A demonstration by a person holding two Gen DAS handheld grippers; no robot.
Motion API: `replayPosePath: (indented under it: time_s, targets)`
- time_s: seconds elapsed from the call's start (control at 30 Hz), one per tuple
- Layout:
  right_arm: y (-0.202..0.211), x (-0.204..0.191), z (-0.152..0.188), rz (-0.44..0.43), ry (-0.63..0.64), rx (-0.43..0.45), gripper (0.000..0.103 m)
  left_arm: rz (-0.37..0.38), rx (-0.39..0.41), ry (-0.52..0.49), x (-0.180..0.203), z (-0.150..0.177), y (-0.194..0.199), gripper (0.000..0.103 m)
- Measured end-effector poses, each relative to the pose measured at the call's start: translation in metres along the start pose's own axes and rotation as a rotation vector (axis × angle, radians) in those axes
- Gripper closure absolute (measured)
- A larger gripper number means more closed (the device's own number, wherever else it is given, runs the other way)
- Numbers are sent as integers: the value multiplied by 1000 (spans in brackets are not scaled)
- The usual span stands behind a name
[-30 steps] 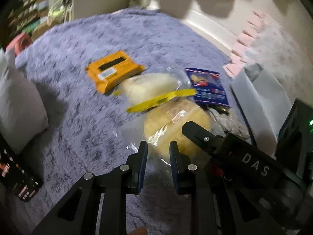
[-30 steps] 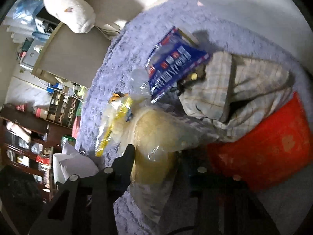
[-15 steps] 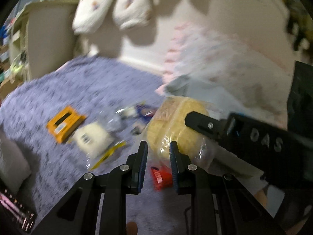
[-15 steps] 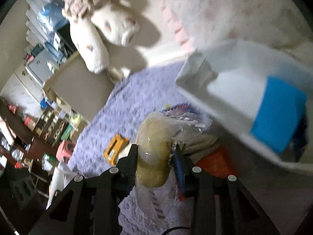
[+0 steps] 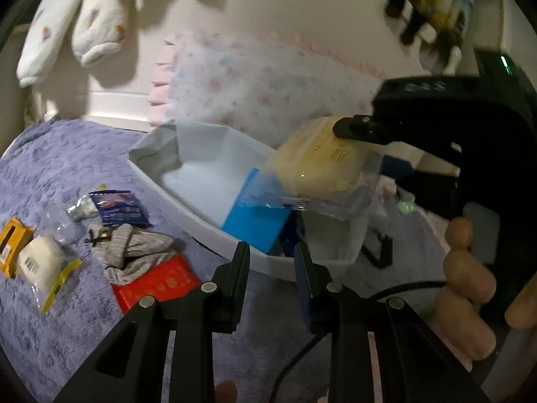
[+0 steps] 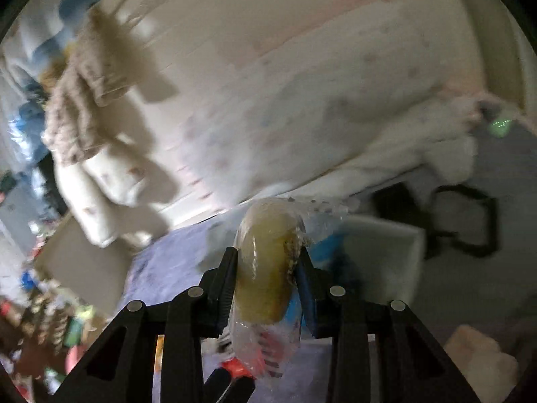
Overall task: Organize objects
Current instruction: 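Place the bagged bread into the white bin and release it, then move the right gripper back to the red packet on the blanket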
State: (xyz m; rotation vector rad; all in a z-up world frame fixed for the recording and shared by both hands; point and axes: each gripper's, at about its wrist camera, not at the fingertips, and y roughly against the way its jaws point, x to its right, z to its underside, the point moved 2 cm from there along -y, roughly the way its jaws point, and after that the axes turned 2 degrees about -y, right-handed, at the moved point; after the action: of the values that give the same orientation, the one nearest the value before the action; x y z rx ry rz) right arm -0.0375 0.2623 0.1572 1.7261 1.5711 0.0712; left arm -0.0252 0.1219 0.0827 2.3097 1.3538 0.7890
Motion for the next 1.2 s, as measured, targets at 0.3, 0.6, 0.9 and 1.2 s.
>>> replayPosePath:
  time_s: [0.3,0.6,0.9,1.2]
  targets:
    - [-6,18,-5,189,32,30,72,-110,-75,26,-17,9,-10,77]
    - [13,7,-7,128,52,62,53,-162,-85,21,-22,10,-11,77]
    - [-18,-30,27,-144,138,-241,53,-266,-114,131,-60,13,2,77]
    - [-36,-76,79,-315,225,-518,53,-366,-125,305,-115,18,26,77]
